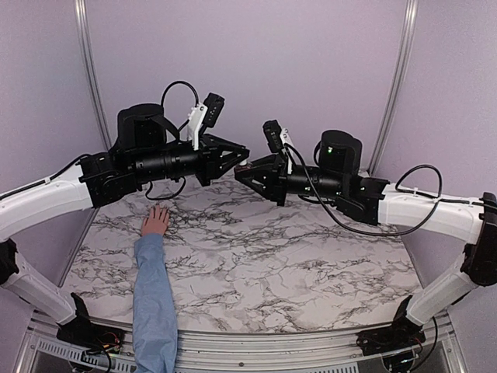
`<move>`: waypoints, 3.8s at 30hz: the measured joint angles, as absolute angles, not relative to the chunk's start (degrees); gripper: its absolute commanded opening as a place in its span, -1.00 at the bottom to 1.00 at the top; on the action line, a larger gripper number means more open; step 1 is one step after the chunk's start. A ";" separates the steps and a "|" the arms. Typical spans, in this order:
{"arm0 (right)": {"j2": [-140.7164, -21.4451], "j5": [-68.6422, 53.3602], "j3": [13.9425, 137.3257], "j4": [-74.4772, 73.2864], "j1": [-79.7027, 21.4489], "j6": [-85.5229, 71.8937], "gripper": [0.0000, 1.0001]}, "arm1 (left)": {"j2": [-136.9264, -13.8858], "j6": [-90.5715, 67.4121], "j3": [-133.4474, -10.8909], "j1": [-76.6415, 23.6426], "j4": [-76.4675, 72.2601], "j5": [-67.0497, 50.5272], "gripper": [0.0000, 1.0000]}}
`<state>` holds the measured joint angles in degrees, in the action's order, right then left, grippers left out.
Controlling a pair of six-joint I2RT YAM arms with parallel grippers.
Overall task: Paint the nails
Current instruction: Unscrew the nail polish bottle.
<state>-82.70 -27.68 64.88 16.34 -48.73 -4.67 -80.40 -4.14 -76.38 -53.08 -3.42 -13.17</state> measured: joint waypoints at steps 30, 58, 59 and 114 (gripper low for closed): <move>-91.94 8.54 77.06 7.11 -55.51 5.56 -1.00 | -89.89 -16.12 -80.66 -62.11 -9.21 37.08 -1.00; -88.68 1.37 73.67 8.03 -53.17 5.50 -1.00 | -74.11 -6.76 -73.63 -52.51 -2.68 17.74 0.30; -88.47 -0.27 73.58 8.03 -52.82 5.50 -1.00 | -73.19 -6.31 -73.19 -51.68 -2.68 15.73 0.31; -87.55 -56.75 73.82 13.61 -50.24 -5.91 -1.00 | -74.37 3.99 -73.14 -48.69 -6.52 -43.99 -0.88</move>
<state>-87.55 -56.75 73.82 13.61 -50.24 -5.91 -74.37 3.99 -73.14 -48.69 -6.52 -43.99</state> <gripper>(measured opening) 0.206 0.141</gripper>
